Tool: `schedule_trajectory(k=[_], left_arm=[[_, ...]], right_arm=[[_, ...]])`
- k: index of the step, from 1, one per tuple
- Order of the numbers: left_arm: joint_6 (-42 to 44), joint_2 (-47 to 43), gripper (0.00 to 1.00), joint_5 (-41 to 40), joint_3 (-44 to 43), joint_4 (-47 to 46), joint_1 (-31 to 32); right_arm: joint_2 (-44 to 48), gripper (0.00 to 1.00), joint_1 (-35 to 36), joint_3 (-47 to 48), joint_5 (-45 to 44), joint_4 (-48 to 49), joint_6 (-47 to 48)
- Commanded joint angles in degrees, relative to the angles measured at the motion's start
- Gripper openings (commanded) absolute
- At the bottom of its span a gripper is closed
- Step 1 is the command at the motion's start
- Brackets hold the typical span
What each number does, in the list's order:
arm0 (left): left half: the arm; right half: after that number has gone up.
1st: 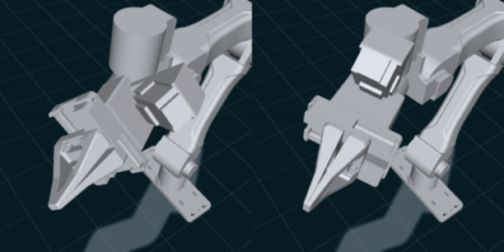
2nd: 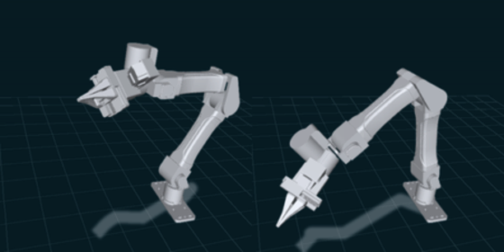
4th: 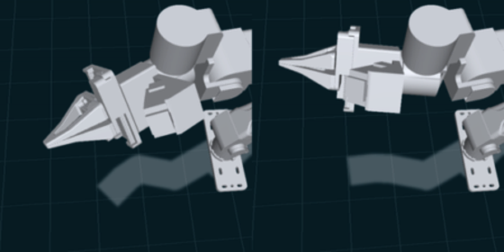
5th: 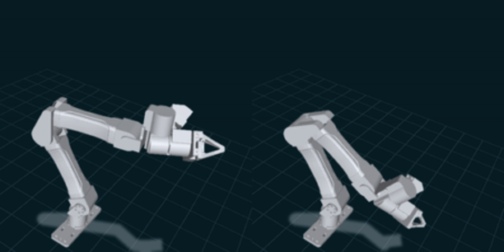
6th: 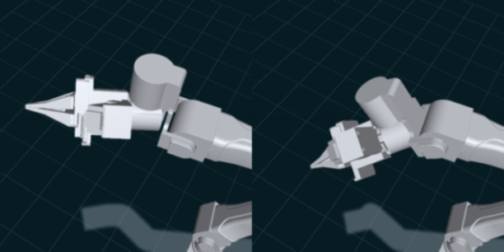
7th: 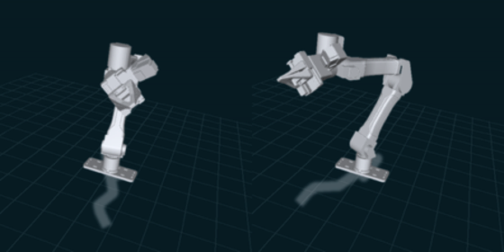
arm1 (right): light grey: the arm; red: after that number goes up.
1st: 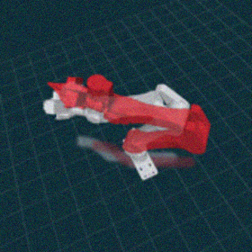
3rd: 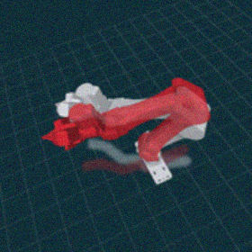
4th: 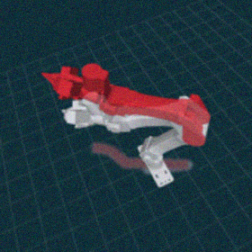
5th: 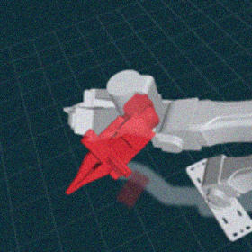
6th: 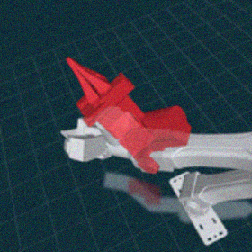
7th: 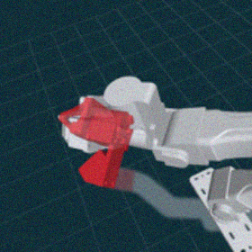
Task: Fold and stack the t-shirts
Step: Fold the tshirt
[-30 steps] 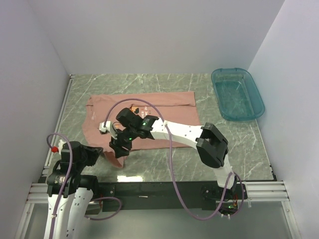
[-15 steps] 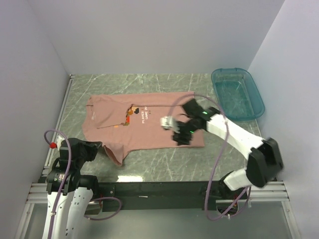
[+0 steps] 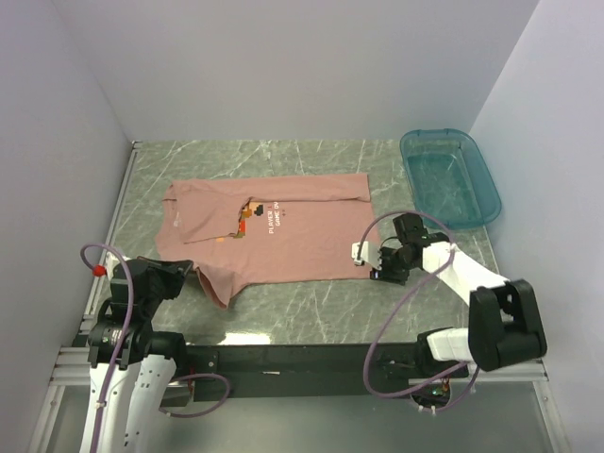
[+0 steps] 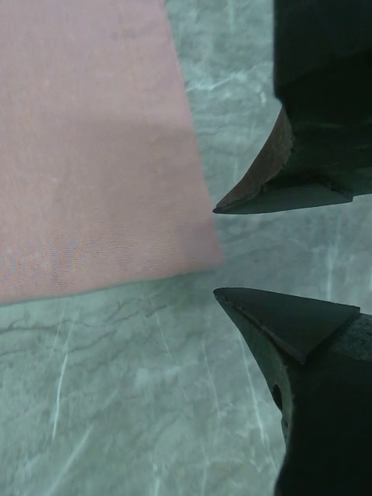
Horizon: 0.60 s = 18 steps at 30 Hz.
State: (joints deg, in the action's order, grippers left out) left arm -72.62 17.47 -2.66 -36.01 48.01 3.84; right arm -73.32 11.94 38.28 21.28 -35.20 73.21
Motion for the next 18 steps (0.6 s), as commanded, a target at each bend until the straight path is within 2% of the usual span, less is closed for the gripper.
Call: schedule_trajectory(k=[1, 6, 12, 15, 16, 18], left_arm=[[0.8, 0.5, 0.0, 0.9, -0.6, -3.7, 0.1], [1.0, 0.6, 0.0, 1.3, -0.3, -4.8, 0.1], [1.1, 1.5, 0.0, 1.4, -0.4, -5.8, 0.1], [1.2, 1.9, 0.0, 1.2, -0.5, -6.2, 0.1], [1.2, 1.9, 0.0, 1.2, -0.4, -6.3, 0.1], [1.2, 2.5, 0.0, 1.1, -0.5, -7.0, 0.1]], right_arm=[[-3.1, 0.49, -0.3, 1.8, -0.2, 4.5, 1.1], [-6.0, 0.46, -0.3, 2.6, 0.7, 4.7, 0.5], [-9.6, 0.35, -0.3, 4.3, 1.4, 4.5, -1.1], [-9.8, 0.25, -0.3, 4.3, 2.0, 4.4, -1.1], [-9.7, 0.15, -0.3, 4.2, 2.2, 4.1, -1.1], [-9.2, 0.07, -0.3, 4.5, 2.5, 3.3, -1.1]])
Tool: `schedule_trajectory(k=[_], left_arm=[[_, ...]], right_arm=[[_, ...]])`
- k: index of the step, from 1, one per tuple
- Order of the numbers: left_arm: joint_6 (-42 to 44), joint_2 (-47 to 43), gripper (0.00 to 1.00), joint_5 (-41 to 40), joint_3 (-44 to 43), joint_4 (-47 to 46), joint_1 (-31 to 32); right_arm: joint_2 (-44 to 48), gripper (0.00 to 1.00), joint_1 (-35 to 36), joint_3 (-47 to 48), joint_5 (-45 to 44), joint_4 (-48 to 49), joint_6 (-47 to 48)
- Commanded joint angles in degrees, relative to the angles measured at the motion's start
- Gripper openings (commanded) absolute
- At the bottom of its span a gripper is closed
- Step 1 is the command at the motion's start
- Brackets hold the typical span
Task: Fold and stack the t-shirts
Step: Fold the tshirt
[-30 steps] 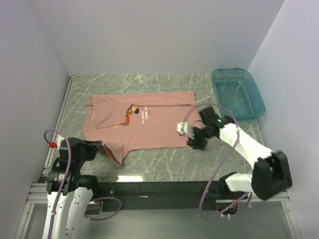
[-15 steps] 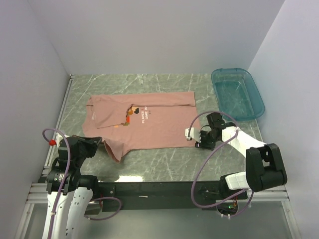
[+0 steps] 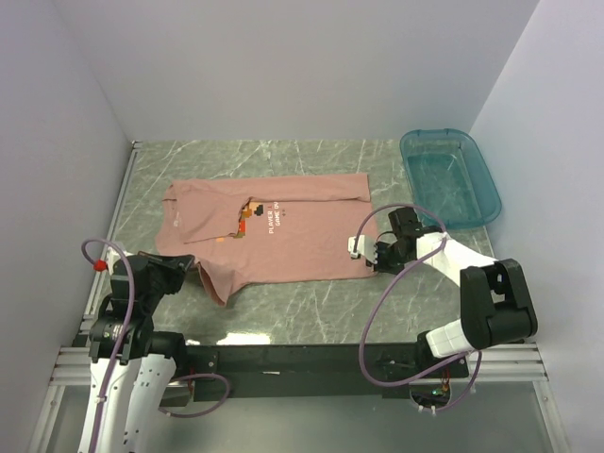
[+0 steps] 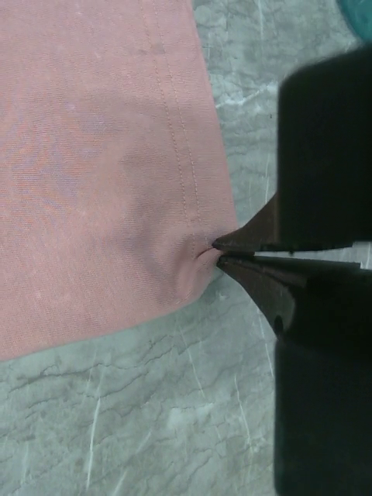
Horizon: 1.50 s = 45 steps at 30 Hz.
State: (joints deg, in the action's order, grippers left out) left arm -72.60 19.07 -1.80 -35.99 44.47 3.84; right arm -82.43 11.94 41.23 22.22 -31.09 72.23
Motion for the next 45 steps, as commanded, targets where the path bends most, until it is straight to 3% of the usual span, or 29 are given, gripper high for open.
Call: schedule_trajectory(k=[1, 14, 31, 45], left_arm=[[1.1, 1.1, 0.0, 0.2, -0.5, -3.7, 0.1], [2.1, 8.9, 0.0, -0.6, -3.0, -12.1, 0.1], [4.6, 22.4, 0.0, -1.9, -9.8, -21.8, -0.1], [8.1, 32.8, 0.0, 2.7, -13.0, -29.2, -5.3]], right_arm=[[0.3, 0.02, -0.4, 1.7, 1.7, -1.2, -0.2], [2.8, 0.0, -2.0, 9.2, 3.1, -6.7, -5.1], [-6.0, 0.0, -3.3, 18.1, -1.3, 1.0, -17.6], [-13.1, 0.0, -3.9, 24.3, -4.3, 3.1, -23.1]])
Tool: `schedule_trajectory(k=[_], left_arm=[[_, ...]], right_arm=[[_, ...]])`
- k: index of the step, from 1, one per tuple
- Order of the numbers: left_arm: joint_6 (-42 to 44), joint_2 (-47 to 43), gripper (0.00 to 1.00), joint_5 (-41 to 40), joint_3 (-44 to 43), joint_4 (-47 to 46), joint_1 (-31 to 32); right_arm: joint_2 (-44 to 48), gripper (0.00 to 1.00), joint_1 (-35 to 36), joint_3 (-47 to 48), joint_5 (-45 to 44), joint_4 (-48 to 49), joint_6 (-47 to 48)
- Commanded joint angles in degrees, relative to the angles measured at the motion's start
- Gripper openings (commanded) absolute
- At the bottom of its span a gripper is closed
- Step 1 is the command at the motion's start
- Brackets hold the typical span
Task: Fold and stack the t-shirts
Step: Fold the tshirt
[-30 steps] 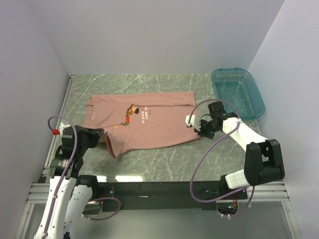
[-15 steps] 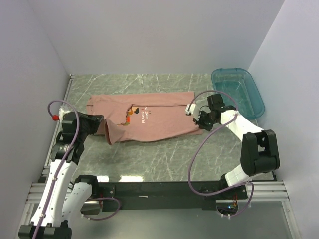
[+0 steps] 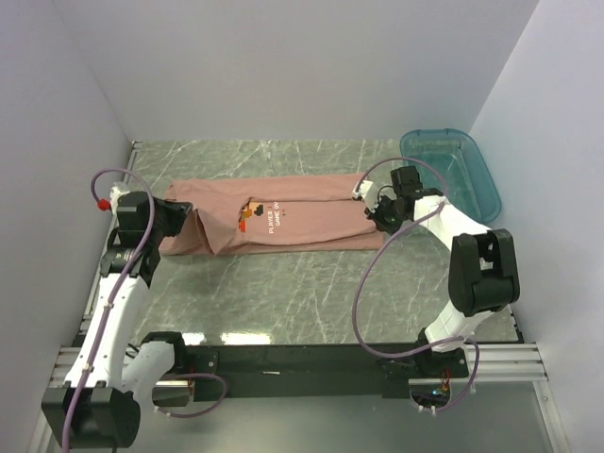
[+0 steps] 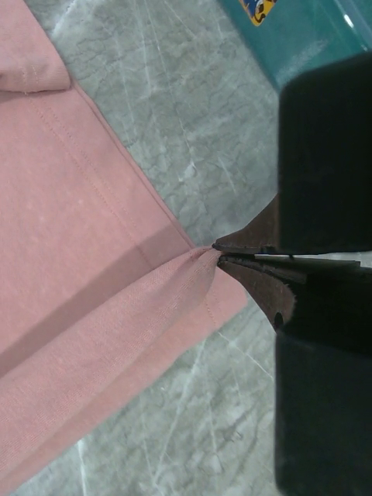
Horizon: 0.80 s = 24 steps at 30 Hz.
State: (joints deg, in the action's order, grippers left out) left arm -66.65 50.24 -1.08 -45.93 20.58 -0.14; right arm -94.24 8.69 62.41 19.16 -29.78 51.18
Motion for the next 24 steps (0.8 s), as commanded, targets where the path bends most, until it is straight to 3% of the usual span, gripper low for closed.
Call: schedule_trajectory(k=[1, 24], left_arm=[[2.6, 2.1, 0.0, 2.3, -3.5, -5.8, -1.6], [5.9, 15.4, 0.0, 7.5, -9.2, -12.6, -4.6]], right_arm=[[-1.6, 0.0, -0.6, 3.8, -1.7, 1.7, -2.7], [-13.1, 0.0, -0.6, 16.4, -4.4, 1.2, -9.1]])
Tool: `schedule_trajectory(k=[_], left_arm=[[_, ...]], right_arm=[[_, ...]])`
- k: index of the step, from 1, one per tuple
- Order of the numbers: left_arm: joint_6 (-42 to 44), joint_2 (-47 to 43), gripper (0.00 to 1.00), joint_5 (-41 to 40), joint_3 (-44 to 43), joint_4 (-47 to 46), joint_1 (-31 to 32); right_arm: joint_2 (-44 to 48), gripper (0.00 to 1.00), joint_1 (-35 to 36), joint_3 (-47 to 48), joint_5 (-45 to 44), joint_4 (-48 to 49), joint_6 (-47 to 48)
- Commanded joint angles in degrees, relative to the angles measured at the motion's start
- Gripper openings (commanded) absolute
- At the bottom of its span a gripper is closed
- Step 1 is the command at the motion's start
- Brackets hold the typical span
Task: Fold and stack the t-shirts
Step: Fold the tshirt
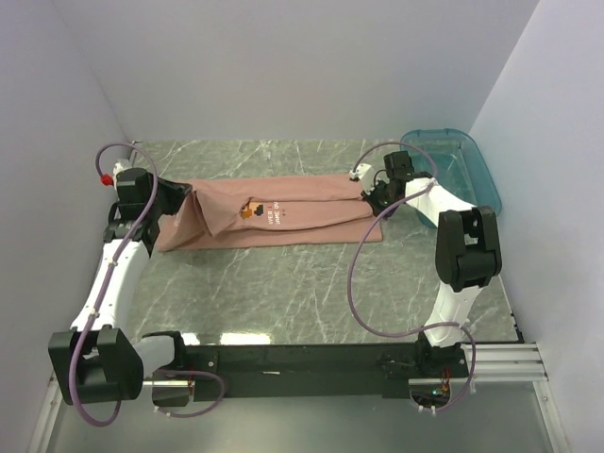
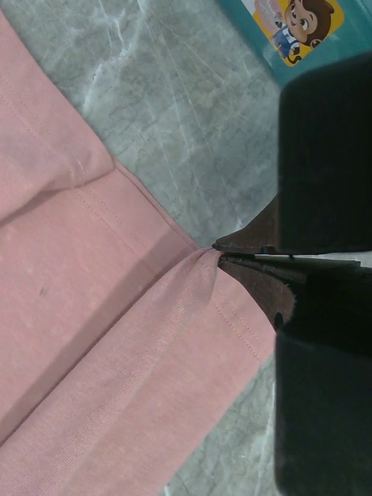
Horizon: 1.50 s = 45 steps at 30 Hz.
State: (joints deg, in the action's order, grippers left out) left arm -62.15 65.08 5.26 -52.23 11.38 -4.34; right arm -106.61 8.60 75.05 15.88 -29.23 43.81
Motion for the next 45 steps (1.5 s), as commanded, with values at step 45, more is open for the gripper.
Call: schedule_trajectory(k=[45], left_arm=[[2.6, 9.5, 0.0, 2.7, -8.9, -6.3, -0.8]], right_arm=[[-8.4, 0.15, -0.4, 13.0, -3.2, -0.9, -6.5]])
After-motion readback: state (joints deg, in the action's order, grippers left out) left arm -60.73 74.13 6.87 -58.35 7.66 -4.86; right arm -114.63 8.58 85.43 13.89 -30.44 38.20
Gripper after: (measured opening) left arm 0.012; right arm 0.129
